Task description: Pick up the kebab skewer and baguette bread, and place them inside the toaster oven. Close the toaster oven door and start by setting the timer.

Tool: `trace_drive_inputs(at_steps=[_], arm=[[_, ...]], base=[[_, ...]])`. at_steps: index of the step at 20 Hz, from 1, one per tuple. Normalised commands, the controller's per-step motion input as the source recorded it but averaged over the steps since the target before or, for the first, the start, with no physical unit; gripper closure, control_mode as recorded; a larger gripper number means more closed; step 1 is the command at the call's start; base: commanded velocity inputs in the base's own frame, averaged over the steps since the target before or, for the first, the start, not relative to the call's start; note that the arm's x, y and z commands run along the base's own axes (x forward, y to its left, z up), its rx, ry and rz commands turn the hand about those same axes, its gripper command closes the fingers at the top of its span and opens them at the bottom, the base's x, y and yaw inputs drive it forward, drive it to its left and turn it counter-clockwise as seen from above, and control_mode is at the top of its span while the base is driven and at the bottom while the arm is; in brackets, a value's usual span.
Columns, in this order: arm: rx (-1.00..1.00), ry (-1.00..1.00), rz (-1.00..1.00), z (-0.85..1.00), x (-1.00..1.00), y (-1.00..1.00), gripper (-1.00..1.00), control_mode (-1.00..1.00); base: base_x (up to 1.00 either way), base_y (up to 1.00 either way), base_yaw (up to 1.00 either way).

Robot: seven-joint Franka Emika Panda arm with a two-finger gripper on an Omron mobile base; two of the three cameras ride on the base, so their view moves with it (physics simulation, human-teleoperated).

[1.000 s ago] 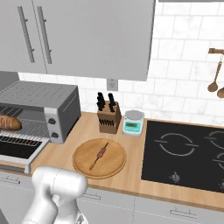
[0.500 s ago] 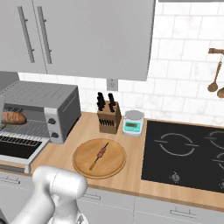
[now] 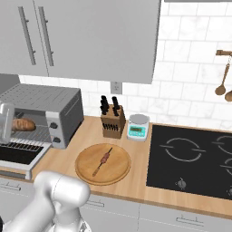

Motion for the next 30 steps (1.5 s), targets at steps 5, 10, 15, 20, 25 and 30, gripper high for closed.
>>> trace_drive_inputs(at_steps=[5, 10, 15, 20, 25, 30], arm=[[0.01, 0.05, -0.09, -0.23, 0.35, 0.49, 1.0, -1.0], [0.03, 0.0, -0.1, -0.01, 0.3, 0.39, 1.0, -1.0], [0.04, 0.04, -0.07, -0.25, 0.06, 0.26, 1.0, -1.0], [0.06, 0.0, -0.03, -0.36, 0.12, 0.0, 1.0, -1.0], [0.05, 0.0, -0.01, -0.13, 0.37, 0.0, 1.0, -1.0], [0.02, 0.0, 0.0, 0.0, 0.22, 0.0, -1.0, -1.0]], base=[[0.0, 0.0, 0.0], [0.0, 0.0, 0.0], [0.0, 0.0, 0.0], [0.0, 0.0, 0.0], [0.0, 0.0, 0.0], [0.0, 0.0, 0.0]])
